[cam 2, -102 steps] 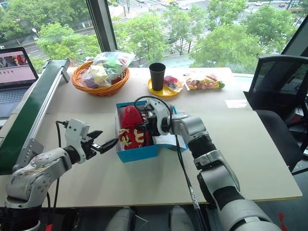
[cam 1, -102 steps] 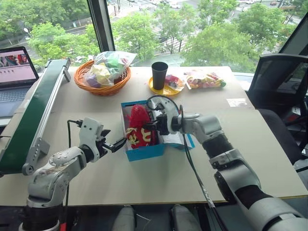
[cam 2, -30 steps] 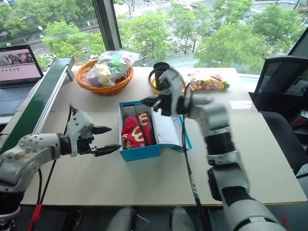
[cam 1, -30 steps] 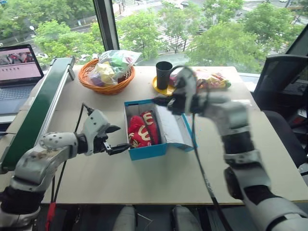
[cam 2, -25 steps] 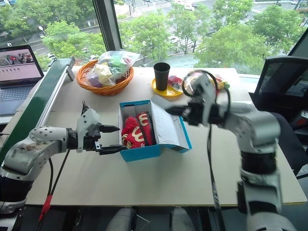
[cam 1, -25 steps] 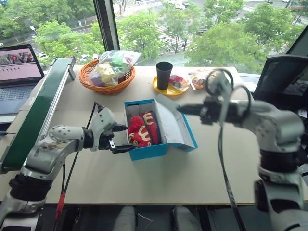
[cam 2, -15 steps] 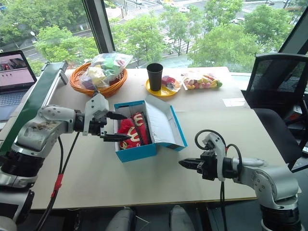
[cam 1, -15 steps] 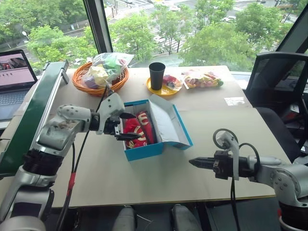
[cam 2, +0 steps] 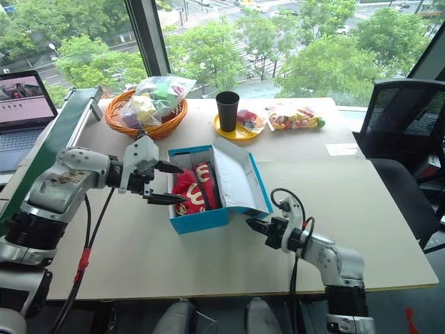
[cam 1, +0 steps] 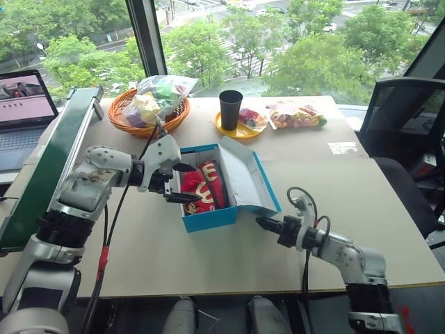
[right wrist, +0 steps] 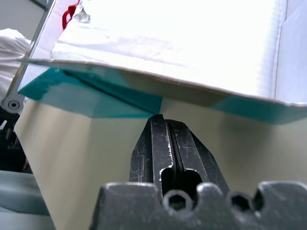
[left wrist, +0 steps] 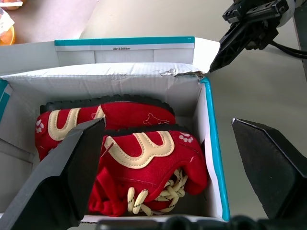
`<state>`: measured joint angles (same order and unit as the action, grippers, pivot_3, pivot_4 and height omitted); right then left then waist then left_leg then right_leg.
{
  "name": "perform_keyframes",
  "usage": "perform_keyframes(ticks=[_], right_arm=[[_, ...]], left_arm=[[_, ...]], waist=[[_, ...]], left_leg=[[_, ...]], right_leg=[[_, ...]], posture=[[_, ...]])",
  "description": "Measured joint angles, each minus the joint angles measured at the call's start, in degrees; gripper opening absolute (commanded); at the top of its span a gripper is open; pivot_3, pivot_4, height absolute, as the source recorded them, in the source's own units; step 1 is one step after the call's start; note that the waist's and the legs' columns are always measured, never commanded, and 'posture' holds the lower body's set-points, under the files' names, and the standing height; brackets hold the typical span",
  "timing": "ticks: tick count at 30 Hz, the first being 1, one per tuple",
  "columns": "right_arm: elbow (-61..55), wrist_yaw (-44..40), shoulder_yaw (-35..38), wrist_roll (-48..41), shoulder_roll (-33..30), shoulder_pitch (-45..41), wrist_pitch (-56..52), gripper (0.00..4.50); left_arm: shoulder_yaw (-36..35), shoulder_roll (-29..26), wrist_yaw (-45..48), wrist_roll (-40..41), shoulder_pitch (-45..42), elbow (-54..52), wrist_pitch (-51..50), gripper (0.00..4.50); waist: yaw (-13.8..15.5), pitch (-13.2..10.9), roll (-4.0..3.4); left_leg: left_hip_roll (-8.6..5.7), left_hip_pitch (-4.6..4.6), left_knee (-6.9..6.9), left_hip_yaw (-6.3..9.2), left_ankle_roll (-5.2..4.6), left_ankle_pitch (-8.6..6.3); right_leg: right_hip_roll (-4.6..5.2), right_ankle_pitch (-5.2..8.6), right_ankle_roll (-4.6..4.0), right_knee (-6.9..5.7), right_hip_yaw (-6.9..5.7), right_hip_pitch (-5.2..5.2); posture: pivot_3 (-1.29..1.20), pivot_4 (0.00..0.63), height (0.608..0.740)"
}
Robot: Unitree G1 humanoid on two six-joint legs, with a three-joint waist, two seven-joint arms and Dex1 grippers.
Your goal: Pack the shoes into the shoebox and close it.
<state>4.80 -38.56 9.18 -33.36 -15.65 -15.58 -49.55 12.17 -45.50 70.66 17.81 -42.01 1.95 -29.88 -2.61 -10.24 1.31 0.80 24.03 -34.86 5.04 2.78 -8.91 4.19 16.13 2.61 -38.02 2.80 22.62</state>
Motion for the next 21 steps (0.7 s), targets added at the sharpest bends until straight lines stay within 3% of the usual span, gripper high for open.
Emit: perform_keyframes(ticks=[5, 10, 16, 21], right_arm=[[8.9, -1.5, 3.3, -1.2, 2.3, -1.8, 8.0, 0.04], [17.1, -2.0, 15.1, -10.7, 5.4, -3.5, 11.4, 0.04], [10.9, -1.9, 20.0, -19.0, 5.4, -2.9, 9.7, 0.04], [1.3, -0.5, 18.2, -24.2, 4.4, -4.2, 5.1, 0.04]], left_arm=[[0.0, -1.2, 0.5, -1.8, 0.4, 0.1, 1.7, 4.50], [0.0, -1.7, 1.4, -2.0, 0.4, 0.9, 2.3, 4.50], [-0.1, -1.9, 1.8, -2.0, 0.3, 1.4, 2.4, 4.50], [-0.1, -1.9, 1.7, -2.1, 0.3, 1.4, 2.4, 4.50]], waist=[[0.0, 0.0, 0.07], [0.5, 0.1, 0.17], [-0.4, 0.0, 0.03], [-0.6, 0.0, 0.00]], left_leg=[[0.00, -0.33, -0.03, 0.00, 0.00, 0.00], [0.02, -0.65, 0.01, -0.01, 0.01, 0.00], [0.02, -0.28, 0.08, -0.02, 0.00, 0.00], [0.03, -0.29, 0.04, -0.03, 0.00, 0.00]], right_leg=[[0.01, -0.01, 0.03, 0.03, -0.01, -0.38], [0.01, 0.00, 0.04, 0.03, -0.01, -0.64], [0.00, -0.07, -0.08, -0.04, 0.03, -0.23], [-0.01, -0.01, 0.02, -0.05, 0.03, -0.25]], posture=[[0.00, 0.150, 0.740], [0.00, 0.150, 0.740], [0.00, 0.150, 0.740], [0.00, 0.150, 0.740]])
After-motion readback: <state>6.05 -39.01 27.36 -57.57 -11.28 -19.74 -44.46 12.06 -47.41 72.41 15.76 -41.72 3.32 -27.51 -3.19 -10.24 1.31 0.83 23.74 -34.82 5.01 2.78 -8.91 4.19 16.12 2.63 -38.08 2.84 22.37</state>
